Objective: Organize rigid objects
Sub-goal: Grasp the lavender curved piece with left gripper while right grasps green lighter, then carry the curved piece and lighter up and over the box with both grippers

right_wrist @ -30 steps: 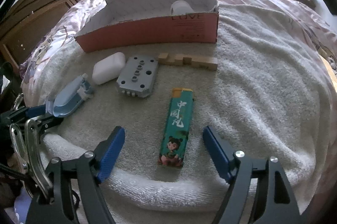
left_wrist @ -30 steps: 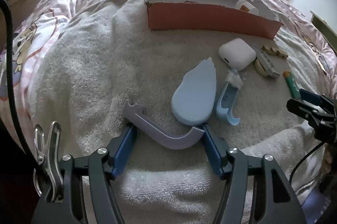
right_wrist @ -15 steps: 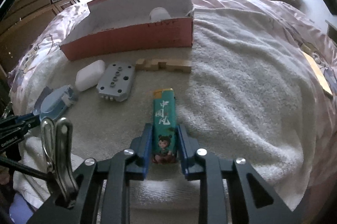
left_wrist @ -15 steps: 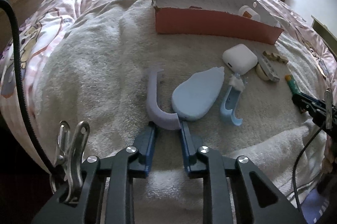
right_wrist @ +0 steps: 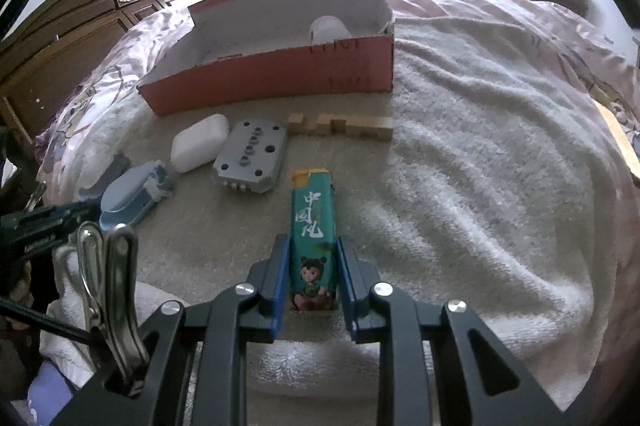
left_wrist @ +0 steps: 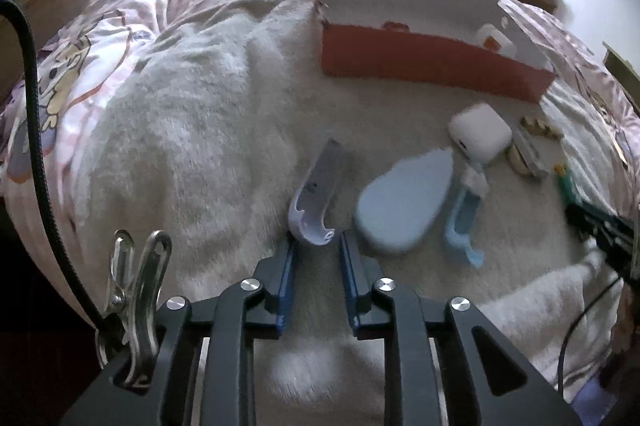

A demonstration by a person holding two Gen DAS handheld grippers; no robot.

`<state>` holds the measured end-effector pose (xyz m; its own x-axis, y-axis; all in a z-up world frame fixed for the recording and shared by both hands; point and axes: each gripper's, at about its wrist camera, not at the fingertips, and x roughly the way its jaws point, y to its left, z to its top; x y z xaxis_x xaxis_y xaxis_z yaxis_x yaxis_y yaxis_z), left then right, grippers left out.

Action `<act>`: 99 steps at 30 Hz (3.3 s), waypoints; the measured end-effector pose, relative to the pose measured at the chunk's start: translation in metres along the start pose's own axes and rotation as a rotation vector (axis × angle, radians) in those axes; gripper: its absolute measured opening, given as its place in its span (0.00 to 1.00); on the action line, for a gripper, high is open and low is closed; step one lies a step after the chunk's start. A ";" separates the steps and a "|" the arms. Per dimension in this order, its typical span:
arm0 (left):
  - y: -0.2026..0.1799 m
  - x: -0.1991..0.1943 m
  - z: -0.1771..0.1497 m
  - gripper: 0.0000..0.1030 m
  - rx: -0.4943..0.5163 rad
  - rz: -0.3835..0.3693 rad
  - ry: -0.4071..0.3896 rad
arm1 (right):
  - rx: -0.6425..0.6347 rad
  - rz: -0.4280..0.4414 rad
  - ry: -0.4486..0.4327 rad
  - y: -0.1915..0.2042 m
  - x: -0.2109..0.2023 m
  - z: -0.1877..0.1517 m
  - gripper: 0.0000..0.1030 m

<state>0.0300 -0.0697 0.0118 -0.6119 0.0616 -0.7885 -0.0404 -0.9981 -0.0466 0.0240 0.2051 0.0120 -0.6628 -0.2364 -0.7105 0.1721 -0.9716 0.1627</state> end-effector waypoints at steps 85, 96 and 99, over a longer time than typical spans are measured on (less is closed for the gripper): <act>-0.070 -0.016 0.122 0.18 0.111 -0.204 -0.200 | 0.013 0.154 -0.116 -0.001 -0.012 0.059 0.23; -0.073 0.032 0.165 0.18 0.065 -0.163 -0.162 | 0.022 0.181 -0.123 0.000 -0.007 0.079 0.23; -0.072 0.043 0.172 0.18 0.060 -0.134 -0.152 | 0.015 0.178 -0.132 0.001 -0.006 0.091 0.23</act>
<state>-0.1287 0.0050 0.0868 -0.7099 0.1984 -0.6758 -0.1738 -0.9792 -0.1049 -0.0378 0.2046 0.0789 -0.7130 -0.4028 -0.5739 0.2842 -0.9143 0.2886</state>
